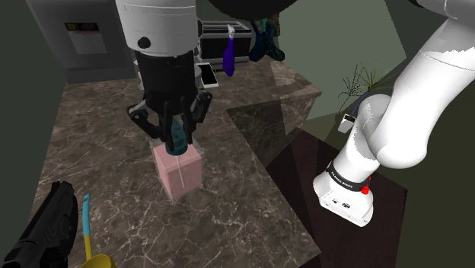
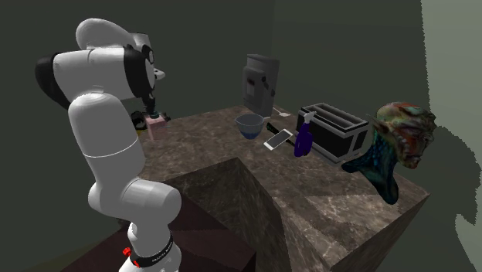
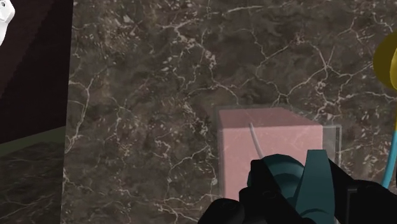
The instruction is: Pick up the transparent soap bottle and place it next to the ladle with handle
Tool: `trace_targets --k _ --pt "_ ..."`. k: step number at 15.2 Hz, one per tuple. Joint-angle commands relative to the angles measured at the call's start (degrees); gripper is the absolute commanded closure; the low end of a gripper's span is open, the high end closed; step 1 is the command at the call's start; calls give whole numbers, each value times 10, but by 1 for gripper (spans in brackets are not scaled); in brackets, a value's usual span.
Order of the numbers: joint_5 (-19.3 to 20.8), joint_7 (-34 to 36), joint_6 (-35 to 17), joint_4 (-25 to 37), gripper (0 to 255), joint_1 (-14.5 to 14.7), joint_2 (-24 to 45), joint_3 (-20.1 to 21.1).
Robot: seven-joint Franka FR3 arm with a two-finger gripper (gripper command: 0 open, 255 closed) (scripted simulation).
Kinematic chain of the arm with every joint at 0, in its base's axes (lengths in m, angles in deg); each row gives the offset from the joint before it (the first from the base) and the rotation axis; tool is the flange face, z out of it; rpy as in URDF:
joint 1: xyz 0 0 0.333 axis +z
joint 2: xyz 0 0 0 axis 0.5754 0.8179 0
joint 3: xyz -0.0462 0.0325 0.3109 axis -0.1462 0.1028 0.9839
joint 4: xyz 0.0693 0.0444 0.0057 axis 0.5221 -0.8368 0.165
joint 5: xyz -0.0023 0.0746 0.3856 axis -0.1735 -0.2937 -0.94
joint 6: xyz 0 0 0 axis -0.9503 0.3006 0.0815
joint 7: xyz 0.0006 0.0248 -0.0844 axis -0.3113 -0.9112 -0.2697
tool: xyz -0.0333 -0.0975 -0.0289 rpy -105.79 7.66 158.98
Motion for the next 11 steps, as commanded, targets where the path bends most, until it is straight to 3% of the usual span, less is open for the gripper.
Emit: trace_targets --k 1,11 --pt "0 -1 -16 -14 255 0 1 0" --pt "5 -2 -87 -73 255 2 15 2"
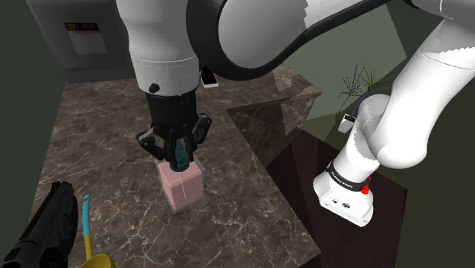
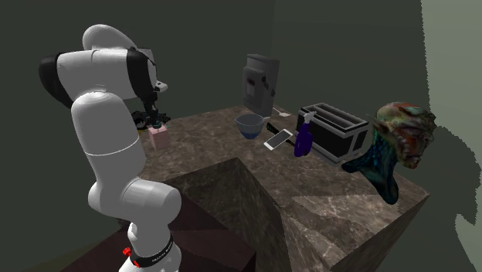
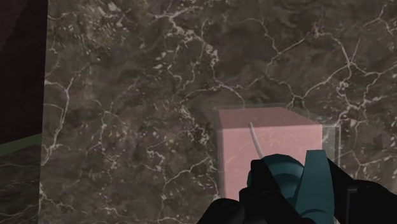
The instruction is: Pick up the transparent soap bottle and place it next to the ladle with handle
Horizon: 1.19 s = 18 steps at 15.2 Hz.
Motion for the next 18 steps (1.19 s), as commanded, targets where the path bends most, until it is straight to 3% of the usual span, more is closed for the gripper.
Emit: trace_targets --k 1,7,8,13,18 --pt "1 0 -6 -3 255 0 2 0" --pt "1 0 -6 -3 255 0 2 0" --pt "1 0 -6 -3 0 0 2 0" --pt "1 0 -6 -3 0 0 2 0" --pt "-2 -2 66 58 0 -4 -9 -4"
